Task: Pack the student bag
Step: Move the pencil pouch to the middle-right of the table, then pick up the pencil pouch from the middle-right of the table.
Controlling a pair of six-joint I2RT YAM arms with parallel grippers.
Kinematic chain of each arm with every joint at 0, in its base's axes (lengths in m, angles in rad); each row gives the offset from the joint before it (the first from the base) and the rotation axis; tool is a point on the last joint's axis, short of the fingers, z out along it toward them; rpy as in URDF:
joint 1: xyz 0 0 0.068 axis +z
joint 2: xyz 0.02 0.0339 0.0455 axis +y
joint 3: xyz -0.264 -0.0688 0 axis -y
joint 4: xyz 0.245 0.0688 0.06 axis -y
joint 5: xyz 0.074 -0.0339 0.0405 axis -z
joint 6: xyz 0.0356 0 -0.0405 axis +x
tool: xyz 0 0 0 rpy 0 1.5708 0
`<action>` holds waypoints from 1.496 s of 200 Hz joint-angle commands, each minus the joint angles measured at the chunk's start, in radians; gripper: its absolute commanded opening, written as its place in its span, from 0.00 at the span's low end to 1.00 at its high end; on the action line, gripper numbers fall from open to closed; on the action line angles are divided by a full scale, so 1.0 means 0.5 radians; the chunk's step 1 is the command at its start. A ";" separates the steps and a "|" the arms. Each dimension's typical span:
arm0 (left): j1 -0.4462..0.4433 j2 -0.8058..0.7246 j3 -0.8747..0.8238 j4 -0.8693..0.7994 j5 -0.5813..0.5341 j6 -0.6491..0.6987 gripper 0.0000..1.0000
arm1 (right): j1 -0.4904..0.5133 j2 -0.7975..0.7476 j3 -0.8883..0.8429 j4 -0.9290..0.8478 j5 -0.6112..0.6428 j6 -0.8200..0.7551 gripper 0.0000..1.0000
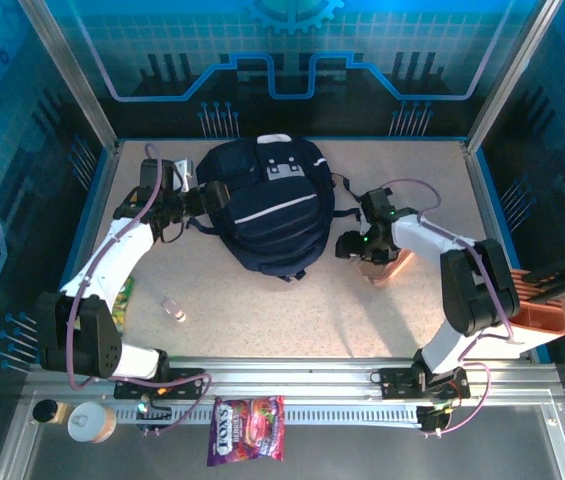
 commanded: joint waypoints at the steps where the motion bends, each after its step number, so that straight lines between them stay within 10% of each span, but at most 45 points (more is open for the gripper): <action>1: 0.001 -0.002 -0.009 0.072 0.086 -0.008 0.99 | 0.040 -0.181 -0.064 -0.123 0.085 0.093 0.76; 73: -0.037 0.001 0.010 0.054 0.112 -0.009 0.99 | -0.038 -0.813 -0.383 -0.205 0.544 0.718 0.83; 164: -0.044 0.028 0.040 0.031 0.165 -0.005 0.99 | -0.310 -0.604 -0.679 0.262 0.042 0.816 0.73; 299: -0.358 0.169 0.202 -0.101 0.143 0.218 0.98 | -0.312 -0.610 -0.656 0.415 0.009 0.604 0.08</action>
